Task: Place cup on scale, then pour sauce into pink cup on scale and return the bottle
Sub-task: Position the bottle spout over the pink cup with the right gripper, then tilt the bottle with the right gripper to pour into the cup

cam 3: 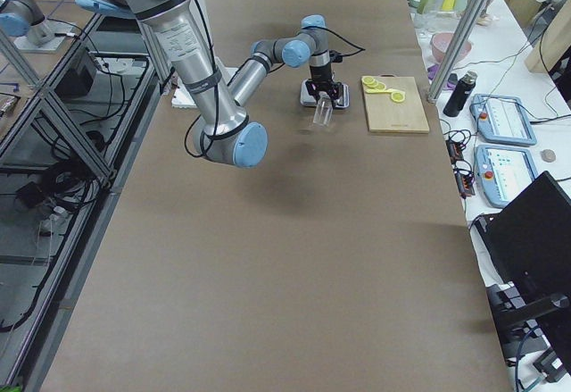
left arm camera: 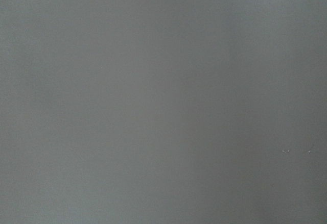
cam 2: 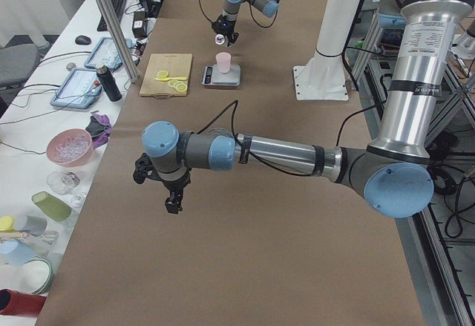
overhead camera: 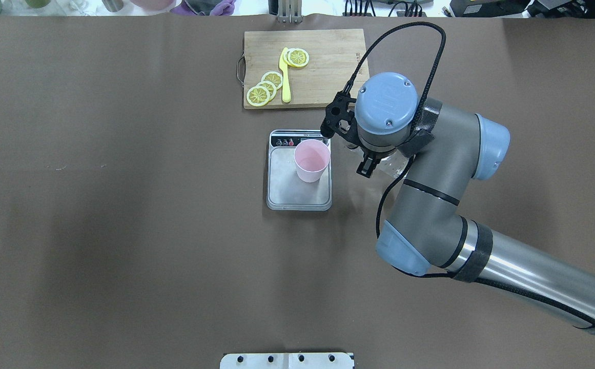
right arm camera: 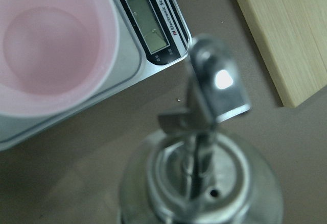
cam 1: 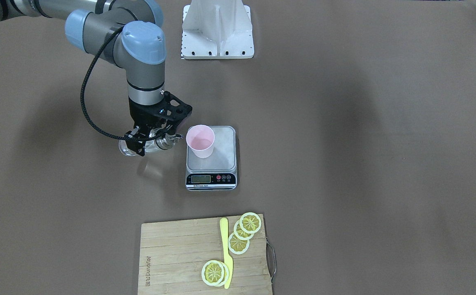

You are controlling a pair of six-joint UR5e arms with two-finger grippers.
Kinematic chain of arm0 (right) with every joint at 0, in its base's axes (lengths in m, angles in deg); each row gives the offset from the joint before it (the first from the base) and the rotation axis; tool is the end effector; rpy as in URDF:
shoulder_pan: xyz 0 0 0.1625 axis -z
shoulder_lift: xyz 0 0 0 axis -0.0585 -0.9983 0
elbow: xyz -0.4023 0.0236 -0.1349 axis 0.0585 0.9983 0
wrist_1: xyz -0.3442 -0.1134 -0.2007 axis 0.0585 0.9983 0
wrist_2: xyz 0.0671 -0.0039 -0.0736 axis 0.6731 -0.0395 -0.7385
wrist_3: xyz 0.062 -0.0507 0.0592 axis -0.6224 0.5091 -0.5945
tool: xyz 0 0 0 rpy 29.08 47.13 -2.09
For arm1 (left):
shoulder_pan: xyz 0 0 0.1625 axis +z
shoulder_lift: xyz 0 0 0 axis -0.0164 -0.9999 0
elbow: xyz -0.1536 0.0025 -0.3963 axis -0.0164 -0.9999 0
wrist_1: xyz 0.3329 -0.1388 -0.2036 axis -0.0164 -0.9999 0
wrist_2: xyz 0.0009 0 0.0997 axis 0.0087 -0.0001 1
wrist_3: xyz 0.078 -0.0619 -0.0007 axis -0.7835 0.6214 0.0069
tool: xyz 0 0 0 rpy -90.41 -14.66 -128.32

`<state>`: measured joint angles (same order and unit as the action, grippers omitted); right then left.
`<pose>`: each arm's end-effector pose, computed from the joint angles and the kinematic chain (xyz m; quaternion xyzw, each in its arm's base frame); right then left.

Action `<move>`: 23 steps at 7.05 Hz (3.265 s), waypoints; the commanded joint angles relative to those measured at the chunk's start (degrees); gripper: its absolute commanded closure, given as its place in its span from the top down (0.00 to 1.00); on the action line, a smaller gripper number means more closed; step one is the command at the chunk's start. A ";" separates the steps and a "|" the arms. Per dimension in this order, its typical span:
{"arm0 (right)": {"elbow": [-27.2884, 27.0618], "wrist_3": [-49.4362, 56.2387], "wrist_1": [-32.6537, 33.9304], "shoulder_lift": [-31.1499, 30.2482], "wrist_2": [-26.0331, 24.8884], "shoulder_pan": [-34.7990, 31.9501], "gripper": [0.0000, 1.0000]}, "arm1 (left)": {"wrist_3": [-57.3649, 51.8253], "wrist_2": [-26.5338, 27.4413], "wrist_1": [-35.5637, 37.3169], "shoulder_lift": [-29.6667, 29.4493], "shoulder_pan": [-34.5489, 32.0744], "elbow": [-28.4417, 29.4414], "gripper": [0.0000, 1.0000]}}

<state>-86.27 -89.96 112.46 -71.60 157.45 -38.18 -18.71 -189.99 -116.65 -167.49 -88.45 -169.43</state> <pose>-0.4784 -0.4833 0.2478 0.2402 -0.1809 -0.4476 0.8422 -0.0540 -0.5571 0.5868 0.0456 0.4010 0.0539 0.9134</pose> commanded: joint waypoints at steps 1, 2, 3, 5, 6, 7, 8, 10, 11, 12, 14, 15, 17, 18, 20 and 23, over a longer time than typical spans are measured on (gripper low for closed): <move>1.00 -0.21 1.63 1.41 -2.07 0.46 0.23 | 0.04 -0.09 0.00 -0.01 -0.51 -0.04 0.97; 1.52 -0.21 2.94 2.12 -2.87 0.46 0.23 | 0.13 -0.09 0.00 -0.01 -0.52 -0.04 0.97; 1.53 -0.21 3.91 2.21 -4.00 0.81 0.23 | 0.13 -0.09 0.00 0.07 -0.52 -0.04 0.97; 1.70 -0.38 7.07 3.78 -6.20 1.51 0.23 | 0.13 -0.17 0.00 0.08 -0.60 -0.13 0.97; 1.70 -0.47 8.30 4.23 -6.82 2.13 0.23 | 0.13 -0.18 0.00 0.08 -0.60 -0.13 0.97; 1.70 -0.56 9.62 4.41 -8.48 2.57 0.23 | 0.31 -0.18 0.00 0.08 -0.60 -0.13 0.97; 1.79 -0.65 10.50 4.41 -9.89 3.18 0.23 | 0.31 -0.26 0.00 0.08 -0.60 -0.30 0.97; 1.35 -2.13 13.22 4.32 -12.26 4.67 0.23 | 0.31 -0.35 0.00 0.08 -0.69 -0.39 0.97; 1.00 -3.36 13.76 4.06 -12.71 5.38 0.23 | 0.31 -0.35 0.00 0.08 -0.69 -0.39 0.97; 0.39 -3.46 14.90 3.71 -13.85 6.26 0.23 | 0.40 -0.44 0.00 0.08 -0.69 -0.48 0.97; -1.89 -3.46 18.32 3.35 -16.05 7.93 0.24 | 0.40 -0.35 0.00 0.08 -0.69 -0.48 0.97; -1.99 -3.46 19.73 3.61 -16.93 7.93 0.24 | 0.40 -0.35 0.00 0.08 -0.69 -0.48 0.97; -1.90 -3.46 21.41 3.88 -18.78 8.63 0.24 | 0.40 -0.35 0.00 0.08 -0.87 -0.39 0.97; -1.90 -3.46 23.15 4.40 -19.56 8.72 0.24 | 0.40 -0.35 0.00 0.08 -0.87 -0.39 0.97; -1.12 -3.46 23.43 5.10 -20.62 8.81 0.24 | 0.40 -0.35 0.00 0.08 -0.87 -0.30 0.97; 1.86 -3.55 24.93 7.47 -21.42 8.73 0.23 | 0.40 -0.35 0.00 0.08 -0.96 -0.30 0.97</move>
<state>-86.03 -93.44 137.16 -65.27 136.22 -29.39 -18.32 -190.34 -116.66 -167.42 -89.38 -169.74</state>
